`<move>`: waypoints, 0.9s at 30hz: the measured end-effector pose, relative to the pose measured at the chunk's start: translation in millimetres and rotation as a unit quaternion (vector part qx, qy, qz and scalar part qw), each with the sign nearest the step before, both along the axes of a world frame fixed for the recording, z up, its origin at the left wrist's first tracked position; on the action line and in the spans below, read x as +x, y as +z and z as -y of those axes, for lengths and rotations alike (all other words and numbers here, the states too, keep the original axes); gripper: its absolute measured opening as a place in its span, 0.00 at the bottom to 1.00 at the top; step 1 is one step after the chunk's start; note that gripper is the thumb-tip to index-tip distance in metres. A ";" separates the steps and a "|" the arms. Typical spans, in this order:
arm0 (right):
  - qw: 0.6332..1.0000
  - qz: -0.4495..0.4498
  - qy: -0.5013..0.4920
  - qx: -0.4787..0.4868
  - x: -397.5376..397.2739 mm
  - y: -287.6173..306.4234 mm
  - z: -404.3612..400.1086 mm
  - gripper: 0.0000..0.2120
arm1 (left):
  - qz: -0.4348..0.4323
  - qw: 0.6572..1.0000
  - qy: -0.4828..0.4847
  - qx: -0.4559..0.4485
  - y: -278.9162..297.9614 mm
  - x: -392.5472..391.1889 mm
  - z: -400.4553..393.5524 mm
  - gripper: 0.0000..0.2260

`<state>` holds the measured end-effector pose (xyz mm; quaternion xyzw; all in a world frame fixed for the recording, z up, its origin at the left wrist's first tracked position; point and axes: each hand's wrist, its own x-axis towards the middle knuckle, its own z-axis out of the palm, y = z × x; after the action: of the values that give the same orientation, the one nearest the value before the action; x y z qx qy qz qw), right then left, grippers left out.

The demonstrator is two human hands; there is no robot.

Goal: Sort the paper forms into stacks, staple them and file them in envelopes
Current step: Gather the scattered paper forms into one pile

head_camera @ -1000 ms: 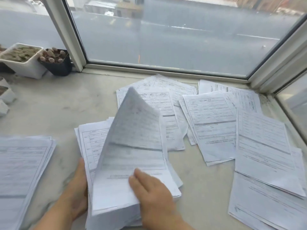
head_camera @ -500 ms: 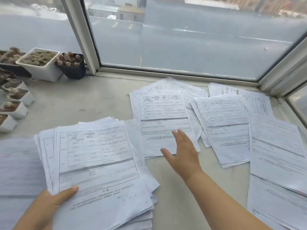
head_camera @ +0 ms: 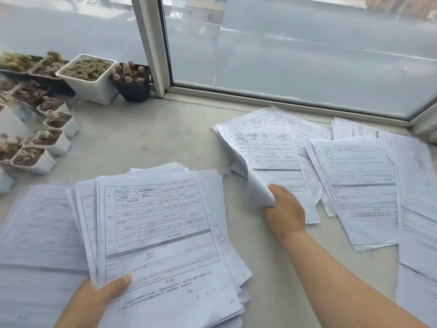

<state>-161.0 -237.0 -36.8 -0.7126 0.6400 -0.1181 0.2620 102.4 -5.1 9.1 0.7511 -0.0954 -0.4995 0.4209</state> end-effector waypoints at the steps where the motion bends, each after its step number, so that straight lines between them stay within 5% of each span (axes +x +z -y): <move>1: 0.998 0.062 -0.030 0.014 -5.0 5.6 4.8 0.15 | -0.020 1.000 0.015 -0.009 0.3 -1.6 1.0 0.08; 4: 0.971 0.202 -0.124 -0.016 -21.8 25.4 18.4 0.10 | -0.101 0.994 0.020 -0.041 -8.6 -9.1 6.3 0.11; 7: 0.968 0.207 -0.116 -0.084 -29.3 57.1 9.6 0.16 | -0.149 0.988 0.012 -0.046 -19.2 -25.3 19.1 0.16; 10: 0.973 0.150 -0.014 -0.178 -21.6 78.3 -24.4 0.30 | -0.150 0.988 0.008 -0.036 -24.0 -40.4 34.1 0.13; 13: 0.963 0.095 0.132 -0.215 -2.4 67.3 -70.6 0.30 | -0.195 0.978 0.022 -0.064 -26.0 -42.6 42.1 0.17; 15: 0.958 0.054 0.239 -0.150 11.0 45.5 -103.6 0.29 | -0.266 0.956 0.075 -0.101 -13.9 -45.0 47.3 0.15; 18: 0.934 -0.018 0.357 -0.016 24.9 5.1 -142.5 0.28 | -0.392 0.905 0.070 -0.150 -6.3 -47.5 48.5 0.27; 21: 0.910 -0.072 0.408 0.000 24.8 -7.0 -148.9 0.32 | -0.294 0.949 0.044 -0.106 -33.9 -41.0 36.6 0.21; 23: 0.912 -0.003 0.408 0.037 15.5 8.2 -129.6 0.35 | -0.208 0.975 0.006 -0.072 -37.6 -38.8 31.7 0.23; 25: 0.949 0.055 0.307 0.054 3.4 20.0 -89.6 0.40 | -0.159 0.986 0.005 -0.048 -39.0 -35.7 30.8 0.18; 27: 0.986 0.058 0.153 -0.033 -8.1 22.8 -39.6 0.39 | -0.097 0.994 0.002 -0.054 -42.5 -27.1 26.6 0.18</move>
<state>-169.2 -197.4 -14.0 -0.8021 0.5034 -0.1387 0.2899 75.3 -31.7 -33.4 0.6758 -0.0795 -0.5634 0.4687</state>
